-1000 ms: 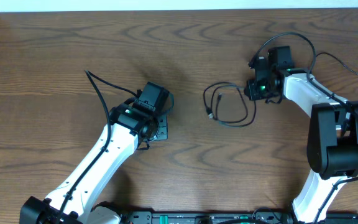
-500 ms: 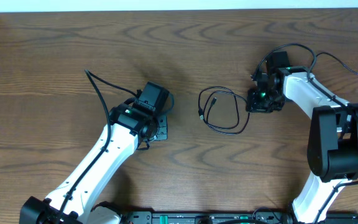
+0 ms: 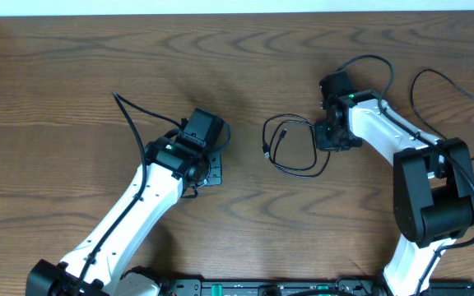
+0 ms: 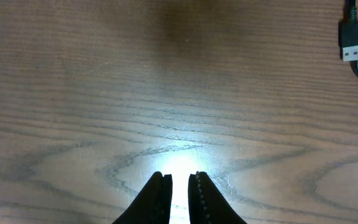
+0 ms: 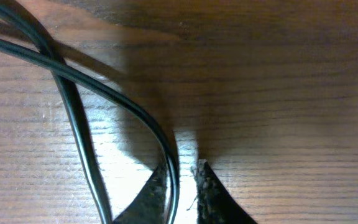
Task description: Untangle cables
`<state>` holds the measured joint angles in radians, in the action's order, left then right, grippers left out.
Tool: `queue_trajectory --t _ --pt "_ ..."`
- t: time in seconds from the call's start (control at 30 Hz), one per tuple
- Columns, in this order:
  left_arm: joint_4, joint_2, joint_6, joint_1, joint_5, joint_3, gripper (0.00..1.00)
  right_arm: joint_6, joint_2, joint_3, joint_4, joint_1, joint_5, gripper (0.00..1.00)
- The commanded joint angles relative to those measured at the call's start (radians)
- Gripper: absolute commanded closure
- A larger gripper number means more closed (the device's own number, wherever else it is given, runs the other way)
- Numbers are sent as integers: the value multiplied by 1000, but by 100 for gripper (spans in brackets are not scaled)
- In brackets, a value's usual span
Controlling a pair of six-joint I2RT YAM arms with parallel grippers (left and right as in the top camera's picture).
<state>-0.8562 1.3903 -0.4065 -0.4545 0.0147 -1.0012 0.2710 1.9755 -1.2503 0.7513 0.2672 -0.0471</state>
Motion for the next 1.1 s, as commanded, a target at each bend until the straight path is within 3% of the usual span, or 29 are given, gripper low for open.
queue_trajectory --t 0.0,0.1,0.23,0.5,0.73,1.07 --pt "-4 -6 9 0 19 -3 85 33 105 69 13 9 -27 99" --pt "-3 -6 9 0 19 -3 84 54 104 65 15 8 11 99" --pt "-3 -6 9 0 20 -3 84 -8 44 -66 160 -26 92 99" --pt "-3 -6 9 0 20 -3 84 -45 -256 -393 352 -207 11 99" --pt "-3 -6 9 0 19 -3 85 -51 -426 -412 341 -417 -237 99" --pt "-3 -6 9 0 20 -3 84 -52 -392 -395 344 -614 -185 99"
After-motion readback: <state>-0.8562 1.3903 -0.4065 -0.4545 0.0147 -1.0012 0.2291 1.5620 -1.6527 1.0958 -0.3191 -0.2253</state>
